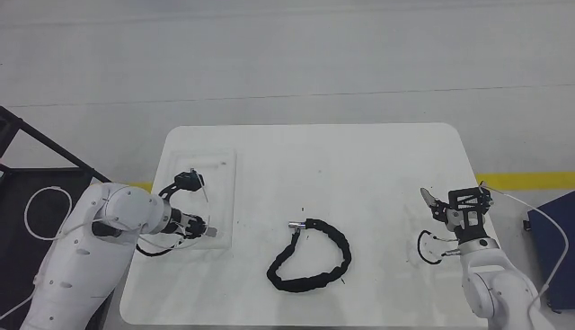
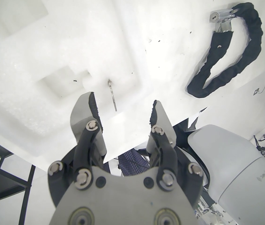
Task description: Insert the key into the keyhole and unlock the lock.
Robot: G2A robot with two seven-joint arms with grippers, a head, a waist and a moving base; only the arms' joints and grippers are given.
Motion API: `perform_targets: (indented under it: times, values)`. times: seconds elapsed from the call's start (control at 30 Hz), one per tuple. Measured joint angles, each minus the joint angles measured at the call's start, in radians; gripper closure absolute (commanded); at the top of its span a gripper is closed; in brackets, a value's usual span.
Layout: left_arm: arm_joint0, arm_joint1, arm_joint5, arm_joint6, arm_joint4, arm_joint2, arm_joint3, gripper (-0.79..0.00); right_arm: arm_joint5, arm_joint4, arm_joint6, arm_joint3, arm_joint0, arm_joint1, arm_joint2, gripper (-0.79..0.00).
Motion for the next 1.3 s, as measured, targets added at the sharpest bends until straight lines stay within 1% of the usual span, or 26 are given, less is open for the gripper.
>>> perform_targets:
  times: [0.13, 0.23, 0.47, 0.53, 0.6, 0.7, 0.77, 0.87, 0.93, 1.03, 1.07, 1.13, 1.23, 1.3]
  values:
    - [-0.013, 0.005, 0.006, 0.000, -0.002, 0.023, 0.010, -0.360, 0.000, 0.000, 0.000, 0.000, 0.000, 0.000, 0.000, -0.785]
    - [-0.022, 0.008, 0.009, 0.000, 0.003, 0.045, 0.022, -0.379, 0.000, 0.000, 0.000, 0.000, 0.000, 0.000, 0.000, -0.785]
    - [-0.060, 0.013, 0.014, 0.000, 0.011, 0.092, 0.062, -0.326, 0.000, 0.000, 0.000, 0.000, 0.000, 0.000, 0.000, -0.785]
    - [-0.070, 0.013, 0.016, 0.000, 0.013, 0.100, 0.070, -0.277, 0.000, 0.000, 0.000, 0.000, 0.000, 0.000, 0.000, -0.785]
    - [-0.081, 0.012, 0.017, 0.000, 0.012, 0.108, 0.077, -0.274, 0.000, 0.000, 0.000, 0.000, 0.000, 0.000, 0.000, -0.785]
    - [-0.091, 0.011, 0.020, 0.001, 0.009, 0.118, 0.087, -0.289, 0.000, 0.000, 0.000, 0.000, 0.000, 0.000, 0.000, -0.785]
    - [-0.096, 0.011, 0.020, 0.008, 0.008, 0.124, 0.093, -0.268, 0.000, 0.000, 0.000, 0.000, 0.000, 0.000, 0.000, -0.785]
    - [-0.101, 0.010, 0.019, 0.015, 0.006, 0.132, 0.104, -0.265, 0.000, 0.000, 0.000, 0.000, 0.000, 0.000, 0.000, -0.785]
    - [-0.104, 0.010, 0.019, 0.015, 0.010, 0.138, 0.111, -0.292, 0.000, 0.000, 0.000, 0.000, 0.000, 0.000, 0.000, -0.785]
    - [-0.111, 0.010, 0.020, 0.018, 0.017, 0.149, 0.119, -0.271, 0.000, 0.000, 0.000, 0.000, 0.000, 0.000, 0.000, -0.785]
    - [-0.113, 0.009, 0.020, 0.018, 0.018, 0.152, 0.122, -0.252, 0.000, 0.000, 0.000, 0.000, 0.000, 0.000, 0.000, -0.785]
    - [-0.116, 0.009, 0.021, 0.018, 0.019, 0.156, 0.125, -0.179, 0.000, 0.000, 0.000, 0.000, 0.000, 0.000, 0.000, -0.785]
    - [-0.121, 0.009, 0.022, 0.017, 0.019, 0.162, 0.128, 0.000, 0.000, 0.000, 0.000, 0.000, 0.000, 0.000, 0.000, -0.785]
    - [-0.124, 0.009, 0.022, 0.017, 0.019, 0.165, 0.129, 0.000, 0.000, 0.000, 0.000, 0.000, 0.000, 0.000, 0.000, -0.785]
